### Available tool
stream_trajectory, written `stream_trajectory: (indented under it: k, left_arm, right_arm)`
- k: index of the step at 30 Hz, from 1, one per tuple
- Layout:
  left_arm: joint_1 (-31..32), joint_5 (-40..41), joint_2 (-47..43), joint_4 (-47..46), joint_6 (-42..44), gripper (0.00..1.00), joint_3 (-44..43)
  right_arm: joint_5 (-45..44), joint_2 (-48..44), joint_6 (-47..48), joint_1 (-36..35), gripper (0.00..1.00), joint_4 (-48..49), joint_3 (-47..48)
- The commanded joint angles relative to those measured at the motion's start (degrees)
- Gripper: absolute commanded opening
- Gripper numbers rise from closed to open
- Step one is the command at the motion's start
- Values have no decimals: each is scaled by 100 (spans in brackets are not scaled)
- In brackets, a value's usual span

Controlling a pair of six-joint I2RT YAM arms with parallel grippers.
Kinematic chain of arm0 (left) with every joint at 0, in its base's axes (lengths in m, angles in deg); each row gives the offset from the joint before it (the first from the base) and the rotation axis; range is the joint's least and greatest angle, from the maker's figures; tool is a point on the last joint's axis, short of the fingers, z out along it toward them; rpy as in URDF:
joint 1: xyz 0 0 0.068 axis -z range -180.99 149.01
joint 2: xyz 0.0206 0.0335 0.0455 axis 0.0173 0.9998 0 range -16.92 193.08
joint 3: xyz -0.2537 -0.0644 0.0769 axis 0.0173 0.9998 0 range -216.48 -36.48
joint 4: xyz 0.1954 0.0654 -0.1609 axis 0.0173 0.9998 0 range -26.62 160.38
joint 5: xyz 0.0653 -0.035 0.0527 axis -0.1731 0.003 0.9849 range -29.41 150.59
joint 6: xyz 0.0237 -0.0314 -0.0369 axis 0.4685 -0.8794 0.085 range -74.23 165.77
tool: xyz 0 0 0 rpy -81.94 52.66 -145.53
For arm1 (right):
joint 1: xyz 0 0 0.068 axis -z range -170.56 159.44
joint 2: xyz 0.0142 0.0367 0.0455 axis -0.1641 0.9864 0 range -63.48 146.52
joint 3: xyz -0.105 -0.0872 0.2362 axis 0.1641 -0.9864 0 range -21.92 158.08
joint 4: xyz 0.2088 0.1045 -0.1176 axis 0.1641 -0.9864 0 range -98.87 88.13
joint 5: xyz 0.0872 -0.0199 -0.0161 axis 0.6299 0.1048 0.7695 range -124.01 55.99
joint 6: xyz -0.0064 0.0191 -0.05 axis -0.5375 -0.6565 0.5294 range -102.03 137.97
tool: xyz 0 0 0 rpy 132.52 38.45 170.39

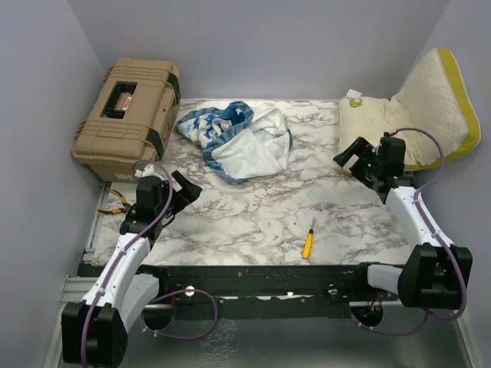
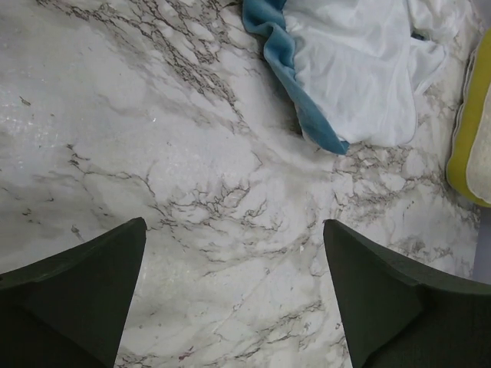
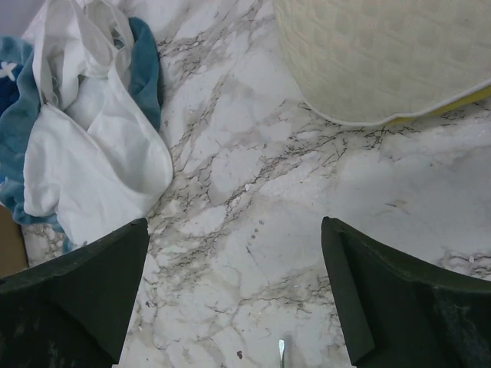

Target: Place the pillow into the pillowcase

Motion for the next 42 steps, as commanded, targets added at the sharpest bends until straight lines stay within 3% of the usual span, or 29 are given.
stream_trajectory:
  k: [1,6,10,12,18,27,36,42]
  left_arm:
    - [-17,-235,282,85,-46,99,-51]
    - [-18,566,642,524,252,99,-422]
    - [-23,584,769,672,375,99,-807]
    - [-19,219,840,512,587,99,-857]
    - [60,-206,1703,151,422,99,-1030]
    - [1320,382,3870,134,12,96,-2387]
    - [1486,447,5913,97,-934,94,-3580]
    - [1486,359,6770,-378,-1270,91,-4092]
  right_arm:
    - [177,-27,102,16,100,-191,-68]
    - [-459,-118,94,17,100,-496,107]
    - [-1747,-276,-378,17,100,-928,154]
    - [-1897,-162,-546,10,100,-1221,251]
    - [-1203,52,-511,17,100,-1142,123]
    - [-450,240,-306,12,100,-971,-53]
    - [645,264,-287,-71,100,-750,-187]
    - [766,406,-142,-412,100,-986,57]
